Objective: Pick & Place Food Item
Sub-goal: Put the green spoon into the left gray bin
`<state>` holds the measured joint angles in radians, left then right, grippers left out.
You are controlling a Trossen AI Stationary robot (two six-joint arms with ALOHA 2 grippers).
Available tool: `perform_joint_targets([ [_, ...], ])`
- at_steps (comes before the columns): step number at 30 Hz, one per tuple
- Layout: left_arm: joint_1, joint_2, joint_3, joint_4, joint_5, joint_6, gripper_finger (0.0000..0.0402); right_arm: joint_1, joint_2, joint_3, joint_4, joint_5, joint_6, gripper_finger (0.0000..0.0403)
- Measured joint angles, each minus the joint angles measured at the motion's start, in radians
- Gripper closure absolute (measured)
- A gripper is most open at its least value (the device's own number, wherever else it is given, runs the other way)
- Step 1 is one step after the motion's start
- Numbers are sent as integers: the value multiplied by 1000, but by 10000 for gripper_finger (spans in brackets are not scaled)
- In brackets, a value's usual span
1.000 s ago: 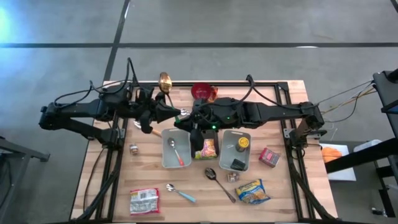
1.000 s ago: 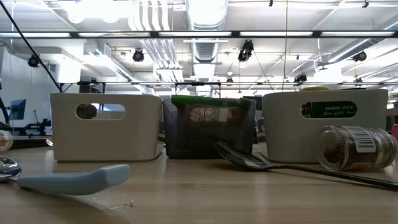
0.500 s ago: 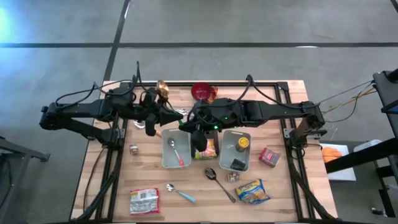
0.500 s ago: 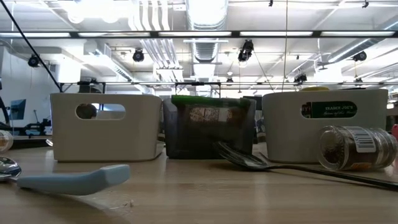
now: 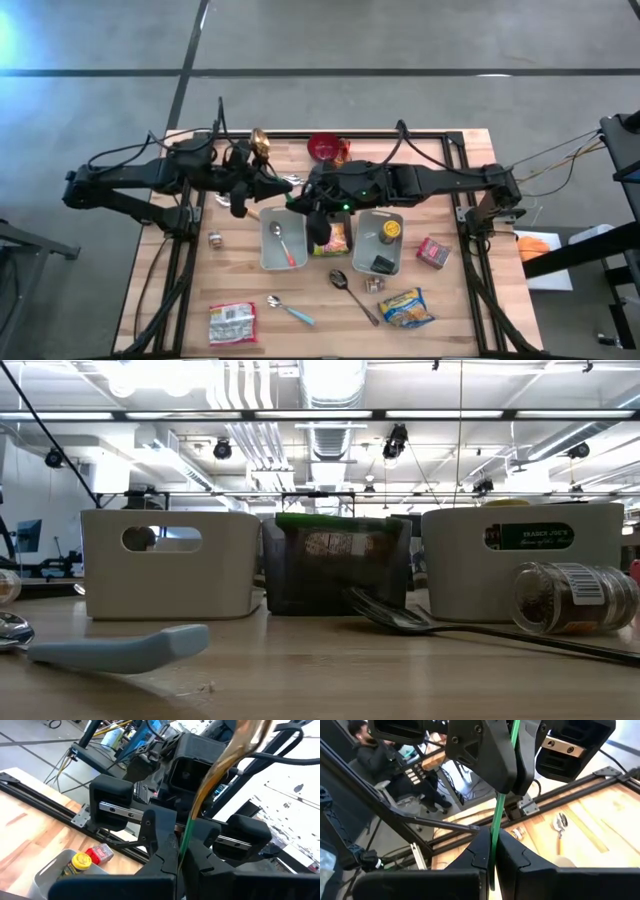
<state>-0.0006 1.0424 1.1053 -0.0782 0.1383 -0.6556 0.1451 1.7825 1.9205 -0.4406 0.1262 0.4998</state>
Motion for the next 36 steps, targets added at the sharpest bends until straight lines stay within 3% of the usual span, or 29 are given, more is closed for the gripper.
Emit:
perform_joint_targets([
  [6, 0, -5, 2, 20, -19, 0, 401, 22, 8, 3, 49, 120, -45, 394],
  [10, 0, -8, 2, 40, -27, -6, 393, 23, 8, 17, 46, 133, -56, 394],
  [24, 0, -16, 0, 21, -31, -76, 263, 25, 2, 21, 53, 169, -59, 395],
  [31, 0, -83, 0, -119, -35, -78, 230, 35, 1, 56, -21, 218, -50, 395],
  [36, -18, -165, 0, -319, -149, 58, 226, 34, 1, 67, -67, 226, -31, 395],
])
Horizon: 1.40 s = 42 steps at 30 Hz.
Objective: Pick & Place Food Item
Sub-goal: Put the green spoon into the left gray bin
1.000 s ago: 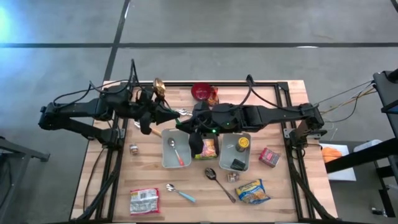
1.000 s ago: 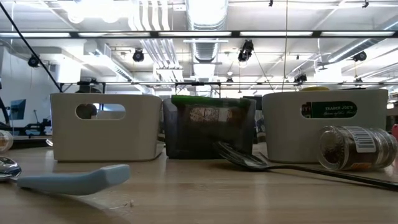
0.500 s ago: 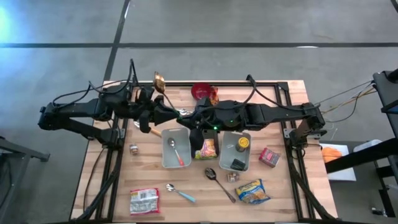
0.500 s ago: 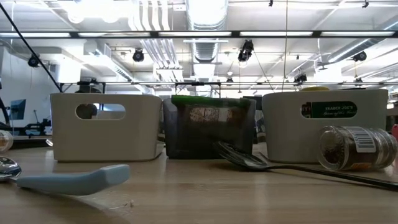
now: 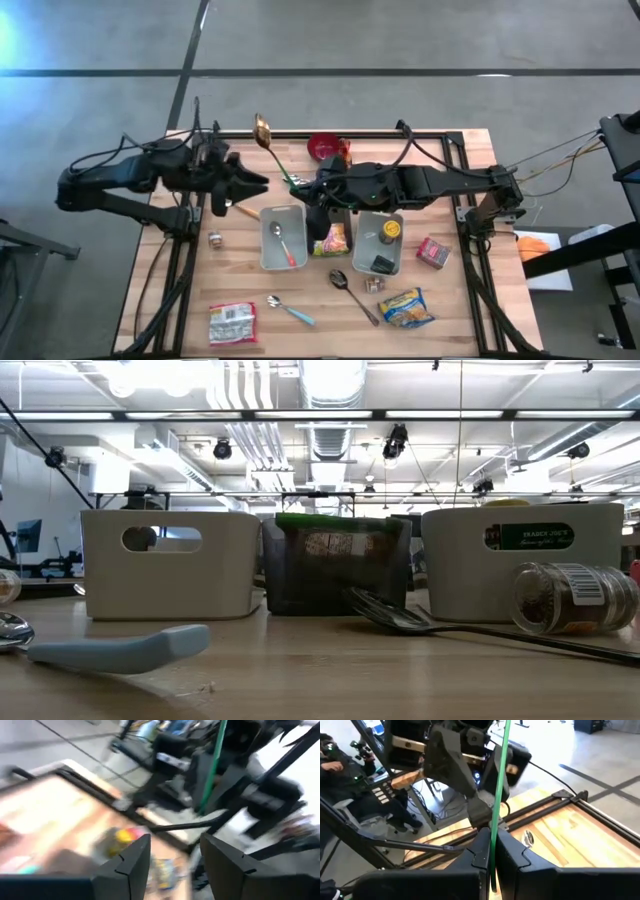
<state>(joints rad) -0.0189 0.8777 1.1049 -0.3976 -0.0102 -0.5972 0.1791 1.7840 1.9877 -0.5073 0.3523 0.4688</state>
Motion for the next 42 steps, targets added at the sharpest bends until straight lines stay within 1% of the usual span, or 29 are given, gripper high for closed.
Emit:
perform_joint_targets([
  [3, -44, -26, 17, -116, -104, 137, 226, 0, 0, -1, -30, 0, 33, 395],
  [7, -144, -10, 70, -219, -290, 325, 226, -9, 0, -3, -84, -1, 113, 395],
  [11, -261, 33, 114, -232, -478, 530, 226, -21, 3, -13, -102, -9, 191, 395],
  [15, -364, 97, 146, -231, -703, 745, 226, -29, 5, -28, -111, -20, 246, 395],
  [18, -417, 153, 159, -228, -872, 919, 226, -31, 5, -38, -111, -39, 282, 395],
  [21, -443, 210, 163, -229, -982, 1093, 226, -32, 5, -46, -98, -67, 305, 395],
  [23, -445, 247, 167, -221, -1014, 1170, 226, -31, 5, -56, -91, -72, 321, 395],
  [28, -445, 312, 167, -165, -1041, 1283, 226, -32, 7, -67, -82, -102, 347, 395],
  [32, -445, 334, 167, -109, -1064, 1383, 226, -31, 5, -79, -78, -126, 369, 395],
  [36, -443, 345, 167, -68, -1072, 1481, 226, -31, 7, -80, -59, -173, 371, 395],
  [39, -443, 351, 167, -54, -1071, 1521, 226, -28, 7, -82, -24, -200, 372, 395],
  [42, -443, 350, 167, -43, -1073, 1525, 226, -27, 7, -84, -7, -223, 372, 395],
])
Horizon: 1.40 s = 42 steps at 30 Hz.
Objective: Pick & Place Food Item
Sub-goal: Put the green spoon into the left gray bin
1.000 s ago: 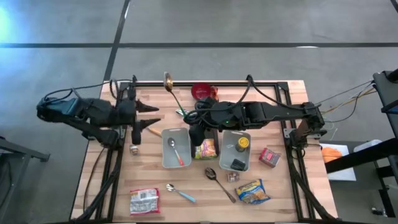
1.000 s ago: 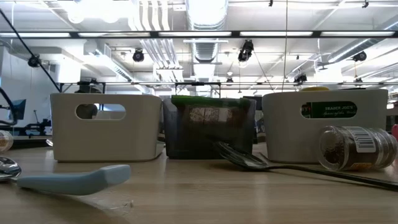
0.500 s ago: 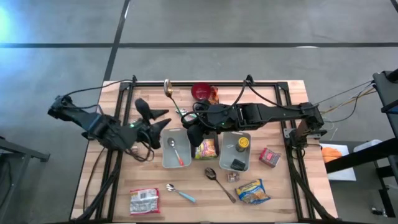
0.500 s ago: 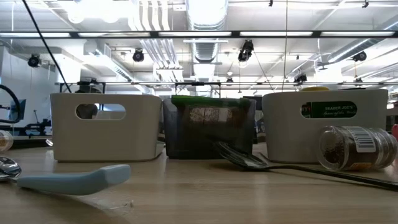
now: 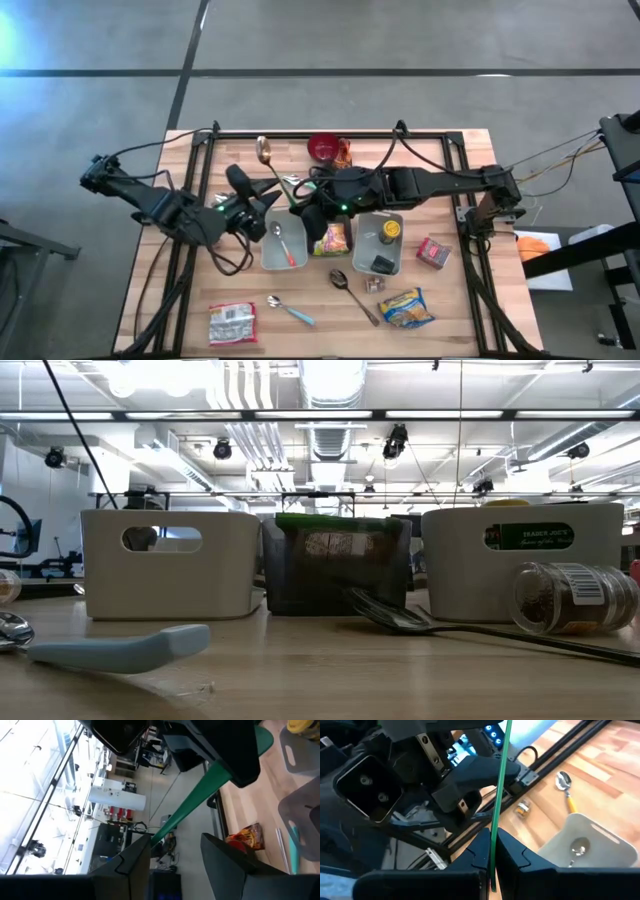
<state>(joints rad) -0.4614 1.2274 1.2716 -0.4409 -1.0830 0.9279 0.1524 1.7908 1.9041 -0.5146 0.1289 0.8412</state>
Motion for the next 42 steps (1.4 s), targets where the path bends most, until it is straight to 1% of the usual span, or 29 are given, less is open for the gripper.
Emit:
perform_joint_targets([
  [5, 0, 0, 0, 17, 1, 14, 228, 6, 0, -3, 0, -3, 4, 395],
  [8, 0, 1, 0, 26, 0, 21, 244, 9, 0, -3, 1, -27, 9, 395],
  [12, 0, 1, 0, 30, -2, 46, 287, 11, 0, -6, 6, -34, 18, 395],
  [19, 0, 0, 0, 16, -6, 75, 384, 12, -1, -9, 22, -37, 32, 394],
  [20, 0, 0, 0, 14, -7, 82, 389, 12, -2, -10, 24, -41, 34, 394],
  [28, 0, 1, -1, 13, -18, 101, 398, 11, -3, -11, 26, -47, 28, 394],
  [32, 0, 1, -1, -21, -18, 100, 400, 10, -3, -11, 26, -48, 27, 389],
  [35, -1, 2, -1, -61, -14, 88, 401, 10, -2, -11, 40, -48, 27, 357],
  [42, -2, 2, -1, -84, -21, 82, 399, 5, 0, -11, 55, -68, 43, 228],
])
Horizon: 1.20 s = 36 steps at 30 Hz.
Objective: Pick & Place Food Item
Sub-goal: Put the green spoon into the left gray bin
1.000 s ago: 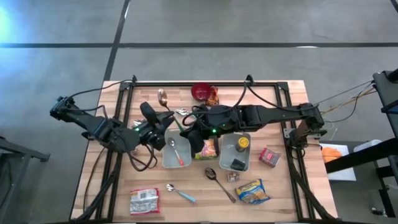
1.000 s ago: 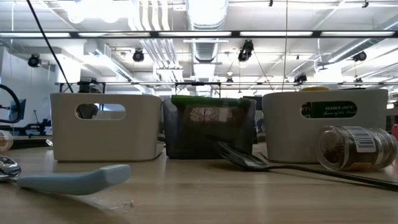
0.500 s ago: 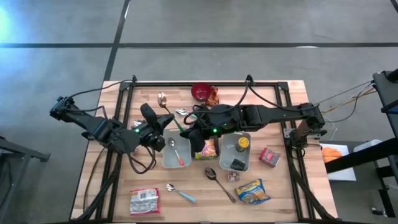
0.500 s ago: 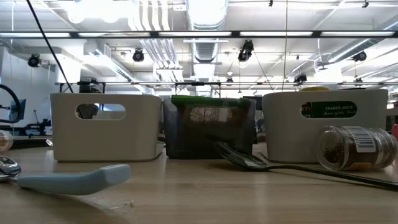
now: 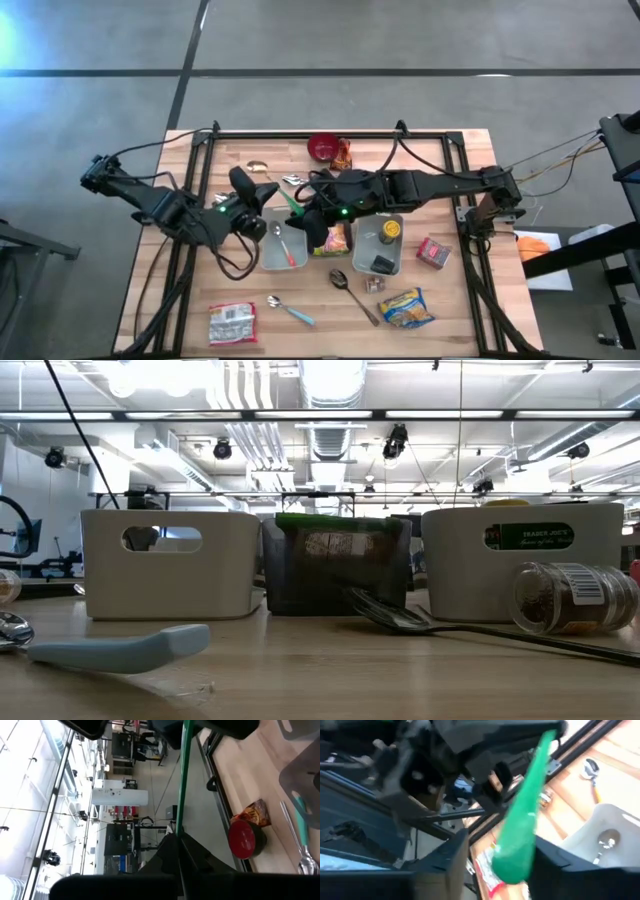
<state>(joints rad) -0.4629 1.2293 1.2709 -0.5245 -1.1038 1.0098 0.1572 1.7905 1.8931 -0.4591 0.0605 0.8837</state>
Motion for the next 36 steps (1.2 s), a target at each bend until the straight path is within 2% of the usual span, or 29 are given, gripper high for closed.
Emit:
perform_joint_targets([
  [4, 0, -1, 0, -1, 0, -21, 399, -5, 0, 0, 79, 3, -13, 168],
  [8, 0, -2, 1, -41, 2, -54, 400, -6, 0, 1, 105, 6, -31, 126],
  [12, 0, -6, 2, -155, 104, -164, 400, -10, -5, 10, 49, 7, -46, 100],
  [16, 1, 1, -2, -308, 262, -299, 401, -15, -37, 15, -11, 23, -52, 92],
  [20, 11, -2, -3, -419, 353, -420, 401, -14, -53, 16, -43, 25, -75, 91],
  [27, 48, 4, -84, -410, 503, -440, 401, -15, -79, 15, -55, 29, -103, 90],
  [33, 120, 12, -181, -305, 690, -406, 401, -8, -79, 14, -73, 29, -109, 90],
  [36, 156, 13, -226, -242, 750, -370, 401, -6, -90, 14, -95, 29, -101, 90],
])
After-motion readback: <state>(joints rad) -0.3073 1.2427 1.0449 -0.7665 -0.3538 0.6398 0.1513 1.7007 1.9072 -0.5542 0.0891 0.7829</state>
